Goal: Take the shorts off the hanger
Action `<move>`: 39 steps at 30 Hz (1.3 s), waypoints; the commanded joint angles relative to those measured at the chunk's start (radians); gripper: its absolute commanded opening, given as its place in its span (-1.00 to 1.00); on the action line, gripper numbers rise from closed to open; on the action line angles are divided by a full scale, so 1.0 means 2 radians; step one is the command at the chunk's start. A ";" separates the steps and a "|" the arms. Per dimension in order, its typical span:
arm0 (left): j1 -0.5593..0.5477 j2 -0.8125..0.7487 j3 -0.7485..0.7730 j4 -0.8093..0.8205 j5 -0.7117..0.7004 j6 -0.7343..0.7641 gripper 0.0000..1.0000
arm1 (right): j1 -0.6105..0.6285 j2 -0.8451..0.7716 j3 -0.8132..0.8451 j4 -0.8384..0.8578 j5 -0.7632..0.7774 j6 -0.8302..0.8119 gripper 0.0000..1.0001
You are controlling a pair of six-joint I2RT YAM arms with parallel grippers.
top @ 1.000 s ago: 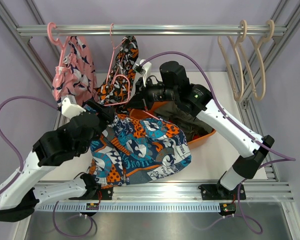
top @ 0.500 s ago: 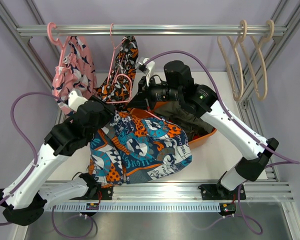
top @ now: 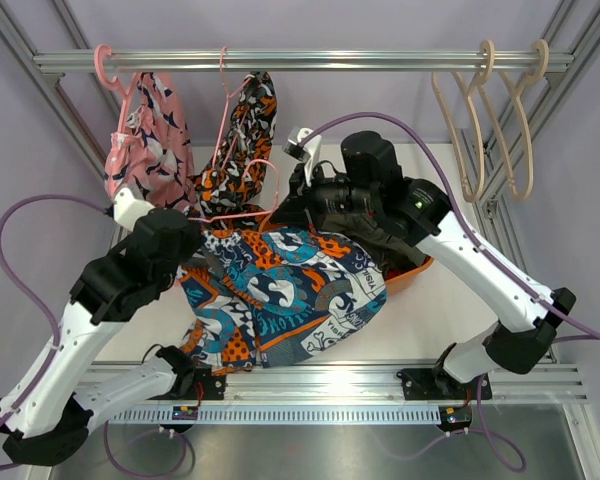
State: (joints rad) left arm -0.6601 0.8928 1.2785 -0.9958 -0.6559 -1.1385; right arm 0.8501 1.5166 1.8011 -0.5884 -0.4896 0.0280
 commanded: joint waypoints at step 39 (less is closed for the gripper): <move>0.033 -0.165 -0.146 0.194 0.169 0.236 -1.00 | 0.023 0.149 0.218 0.218 0.186 0.166 -1.00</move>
State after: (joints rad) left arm -0.5999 0.5751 0.9752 -0.6792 -0.3462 -0.7136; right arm 0.8860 1.7634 2.0865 -0.2062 -0.1905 0.3485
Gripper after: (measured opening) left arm 0.041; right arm 0.032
